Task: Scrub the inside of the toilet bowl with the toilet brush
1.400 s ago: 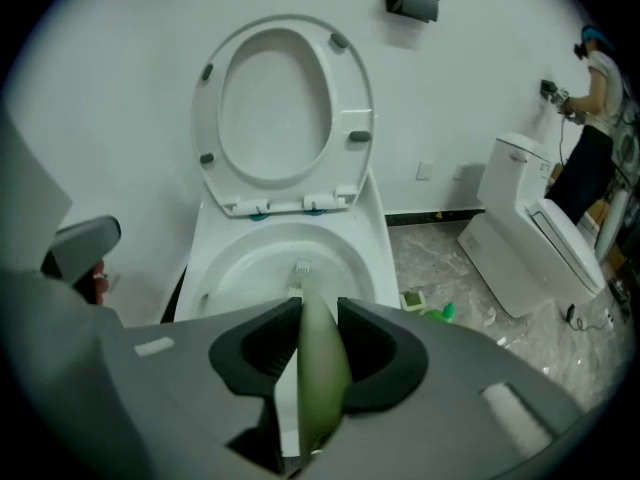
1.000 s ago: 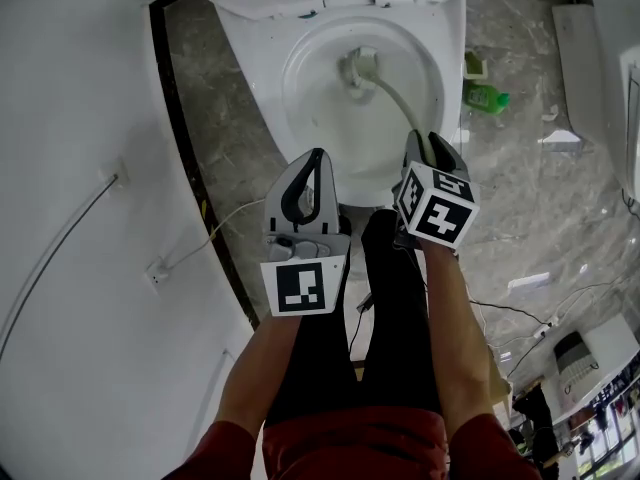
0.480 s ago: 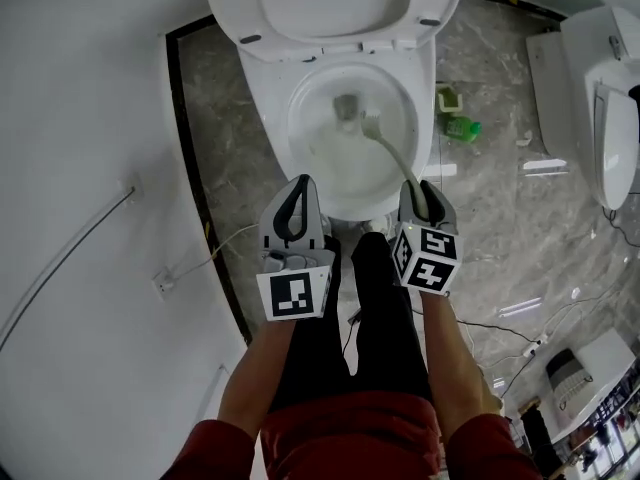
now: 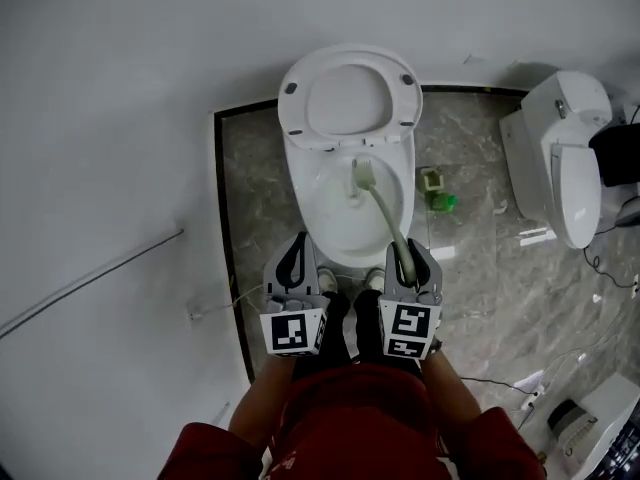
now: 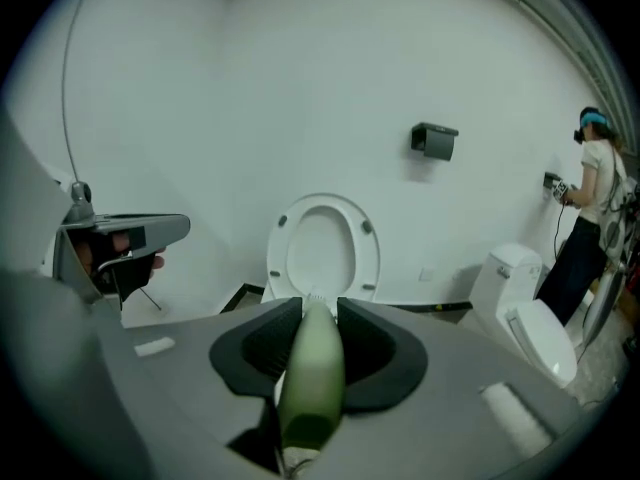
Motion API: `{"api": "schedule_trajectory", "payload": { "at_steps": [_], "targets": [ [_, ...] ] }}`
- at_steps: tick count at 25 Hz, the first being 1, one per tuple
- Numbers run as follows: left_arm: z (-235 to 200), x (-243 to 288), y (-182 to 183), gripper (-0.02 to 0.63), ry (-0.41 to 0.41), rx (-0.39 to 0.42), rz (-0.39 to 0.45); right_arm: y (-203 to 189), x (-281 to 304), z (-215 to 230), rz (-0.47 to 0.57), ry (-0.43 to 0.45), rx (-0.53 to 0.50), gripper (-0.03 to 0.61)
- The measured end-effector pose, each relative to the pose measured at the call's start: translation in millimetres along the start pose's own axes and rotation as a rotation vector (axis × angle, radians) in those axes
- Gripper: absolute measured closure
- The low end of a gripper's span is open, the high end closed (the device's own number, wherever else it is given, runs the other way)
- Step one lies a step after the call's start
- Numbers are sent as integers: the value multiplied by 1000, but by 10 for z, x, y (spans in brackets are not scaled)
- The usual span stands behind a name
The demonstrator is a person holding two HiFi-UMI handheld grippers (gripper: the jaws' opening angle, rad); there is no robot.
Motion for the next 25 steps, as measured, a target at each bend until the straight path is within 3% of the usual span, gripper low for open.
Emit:
{"api": "schedule_trajectory", "payload": {
  "at_steps": [9,16,20,25],
  "targets": [
    [-18,-723,1149,607,21,41,160,1064,-1054,40,283,-70,-55,457],
    [-185,-970,1742,607,38,78,280,1632,-1533,38,484,-121,-83,456],
    [-258,-1202,2062,607,35,103,345,1926,-1850,-24,597,-174,-155,456],
    [-305,-1410,2305,607,64,145,398,2137,-2047,-91,669,-207,-196,456]
  ]
}}
Point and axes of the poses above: the fingertips, and each gripper's own axes: x forward along the fingers, z to its right, y out of its top, the point moved 6 cm from there along -x, backward along the fingers, and after that the axes turned 12 degrees about -z, right-handed, at the moved point
